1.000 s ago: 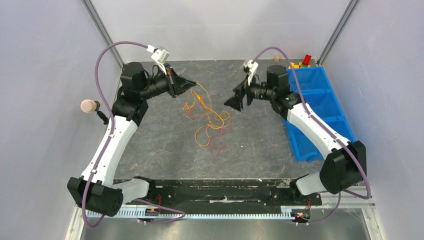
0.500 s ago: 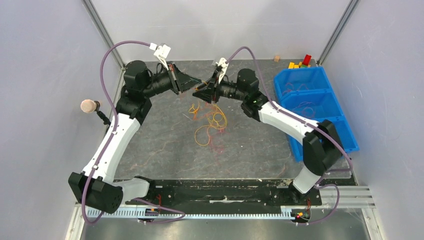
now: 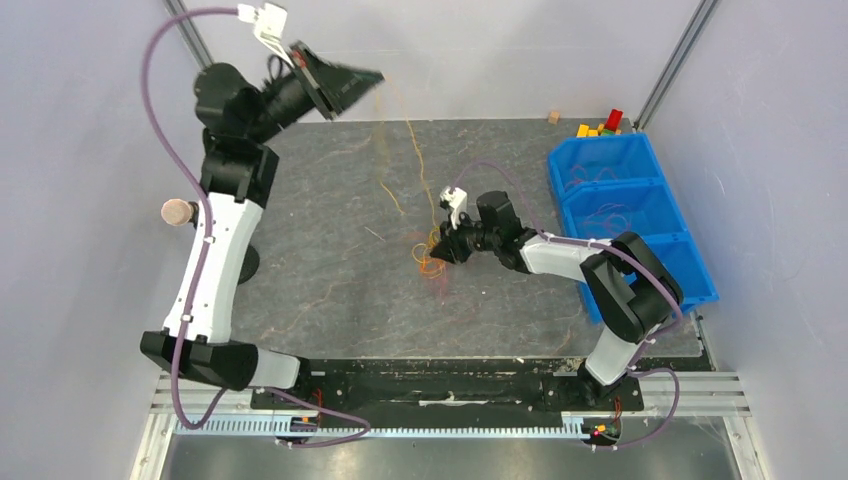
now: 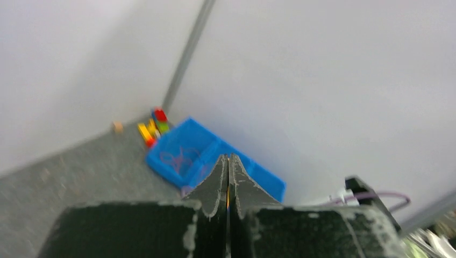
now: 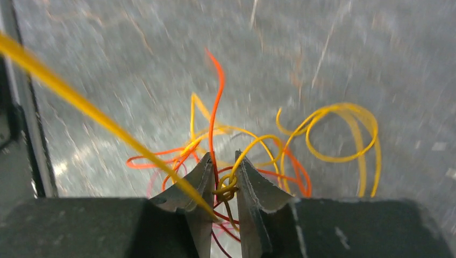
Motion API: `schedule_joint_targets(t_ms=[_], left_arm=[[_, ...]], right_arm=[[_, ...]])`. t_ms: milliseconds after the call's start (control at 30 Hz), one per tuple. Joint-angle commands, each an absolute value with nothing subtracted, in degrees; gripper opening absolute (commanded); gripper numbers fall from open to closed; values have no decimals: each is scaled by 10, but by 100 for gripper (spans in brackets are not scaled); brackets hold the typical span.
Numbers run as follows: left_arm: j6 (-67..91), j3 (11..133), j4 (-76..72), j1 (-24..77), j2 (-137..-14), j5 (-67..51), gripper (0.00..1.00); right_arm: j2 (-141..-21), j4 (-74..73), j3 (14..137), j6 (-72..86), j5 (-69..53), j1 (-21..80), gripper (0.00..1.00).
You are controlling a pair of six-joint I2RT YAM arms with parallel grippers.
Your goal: Untangle the cables
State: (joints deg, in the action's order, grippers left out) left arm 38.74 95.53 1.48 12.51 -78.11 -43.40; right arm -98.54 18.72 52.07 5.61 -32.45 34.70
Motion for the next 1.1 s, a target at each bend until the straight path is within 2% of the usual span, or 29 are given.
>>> schedule_joint_targets(t_ms=[0,200,300,633,733,833,1000,1067], left_arm=[[443,1068,-60,84,-817,-419,2],[451,1232,-83,63,-881,-411,2],[439,1263,-106,52,-893,-397,2],[432,1422,-127,1,-951,-303,2],[450,1431,-134,-25,-953,-274,2],[481,1392,-143,-18,-941,-317,2],[486,1191,-165,-7,-871,-375,2],[477,1128,-166,-7,-852,-395,2]], right_arm=[[-980,150,474,-14,-325,340,23],[-994,107,460,-35,-328,334,21],[-1003,72,463,-61,-323,333,22],[-1022,23,440,-73,-334,329,31],[-1020,18,442,-70,-341,326,41],[-1002,2,461,-69,-354,324,50],[-901,-49,551,-39,-365,318,82],[-870,-70,607,-24,-364,316,92]])
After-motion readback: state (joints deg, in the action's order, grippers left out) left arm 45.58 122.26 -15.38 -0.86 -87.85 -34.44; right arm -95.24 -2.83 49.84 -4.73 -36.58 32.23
